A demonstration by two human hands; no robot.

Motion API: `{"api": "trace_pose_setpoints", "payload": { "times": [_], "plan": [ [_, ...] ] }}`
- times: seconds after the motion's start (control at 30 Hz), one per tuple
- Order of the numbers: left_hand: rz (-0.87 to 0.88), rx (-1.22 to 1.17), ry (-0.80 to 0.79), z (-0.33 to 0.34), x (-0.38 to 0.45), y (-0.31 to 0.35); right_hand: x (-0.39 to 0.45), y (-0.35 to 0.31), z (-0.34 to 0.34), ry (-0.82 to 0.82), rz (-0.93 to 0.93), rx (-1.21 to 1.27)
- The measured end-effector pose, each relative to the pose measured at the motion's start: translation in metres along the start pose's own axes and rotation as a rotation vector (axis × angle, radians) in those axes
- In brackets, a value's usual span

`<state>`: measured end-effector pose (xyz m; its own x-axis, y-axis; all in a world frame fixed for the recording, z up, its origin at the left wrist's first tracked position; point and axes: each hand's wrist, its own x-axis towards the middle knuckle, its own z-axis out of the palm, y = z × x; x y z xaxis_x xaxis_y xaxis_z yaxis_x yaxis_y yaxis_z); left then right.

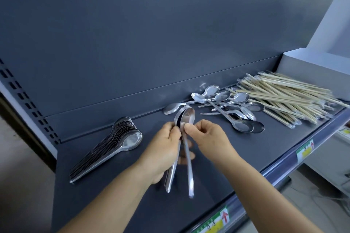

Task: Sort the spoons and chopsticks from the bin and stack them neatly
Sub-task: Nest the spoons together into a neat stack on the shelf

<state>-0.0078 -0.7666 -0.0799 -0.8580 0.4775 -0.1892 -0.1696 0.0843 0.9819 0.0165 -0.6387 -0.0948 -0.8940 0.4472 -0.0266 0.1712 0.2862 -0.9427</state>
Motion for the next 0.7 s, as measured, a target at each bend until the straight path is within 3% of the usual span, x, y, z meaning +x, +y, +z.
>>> {"api": "trace_pose_setpoints", "payload": {
  "times": [0.13,0.23,0.5,0.7],
  "plan": [
    [0.003,0.082,-0.016,-0.008,-0.004,-0.001,0.002,-0.001,0.003,0.012,-0.061,-0.03],
    [-0.018,0.225,-0.006,-0.024,-0.011,-0.004,0.002,-0.008,0.014,-0.123,-0.188,0.087],
    [0.158,1.099,0.427,-0.081,-0.038,-0.015,0.002,-0.012,0.066,-0.237,-0.244,0.002],
    [0.155,1.318,0.539,-0.092,-0.034,-0.04,0.009,-0.005,0.094,-0.231,-0.224,-0.105]
  ]
}}
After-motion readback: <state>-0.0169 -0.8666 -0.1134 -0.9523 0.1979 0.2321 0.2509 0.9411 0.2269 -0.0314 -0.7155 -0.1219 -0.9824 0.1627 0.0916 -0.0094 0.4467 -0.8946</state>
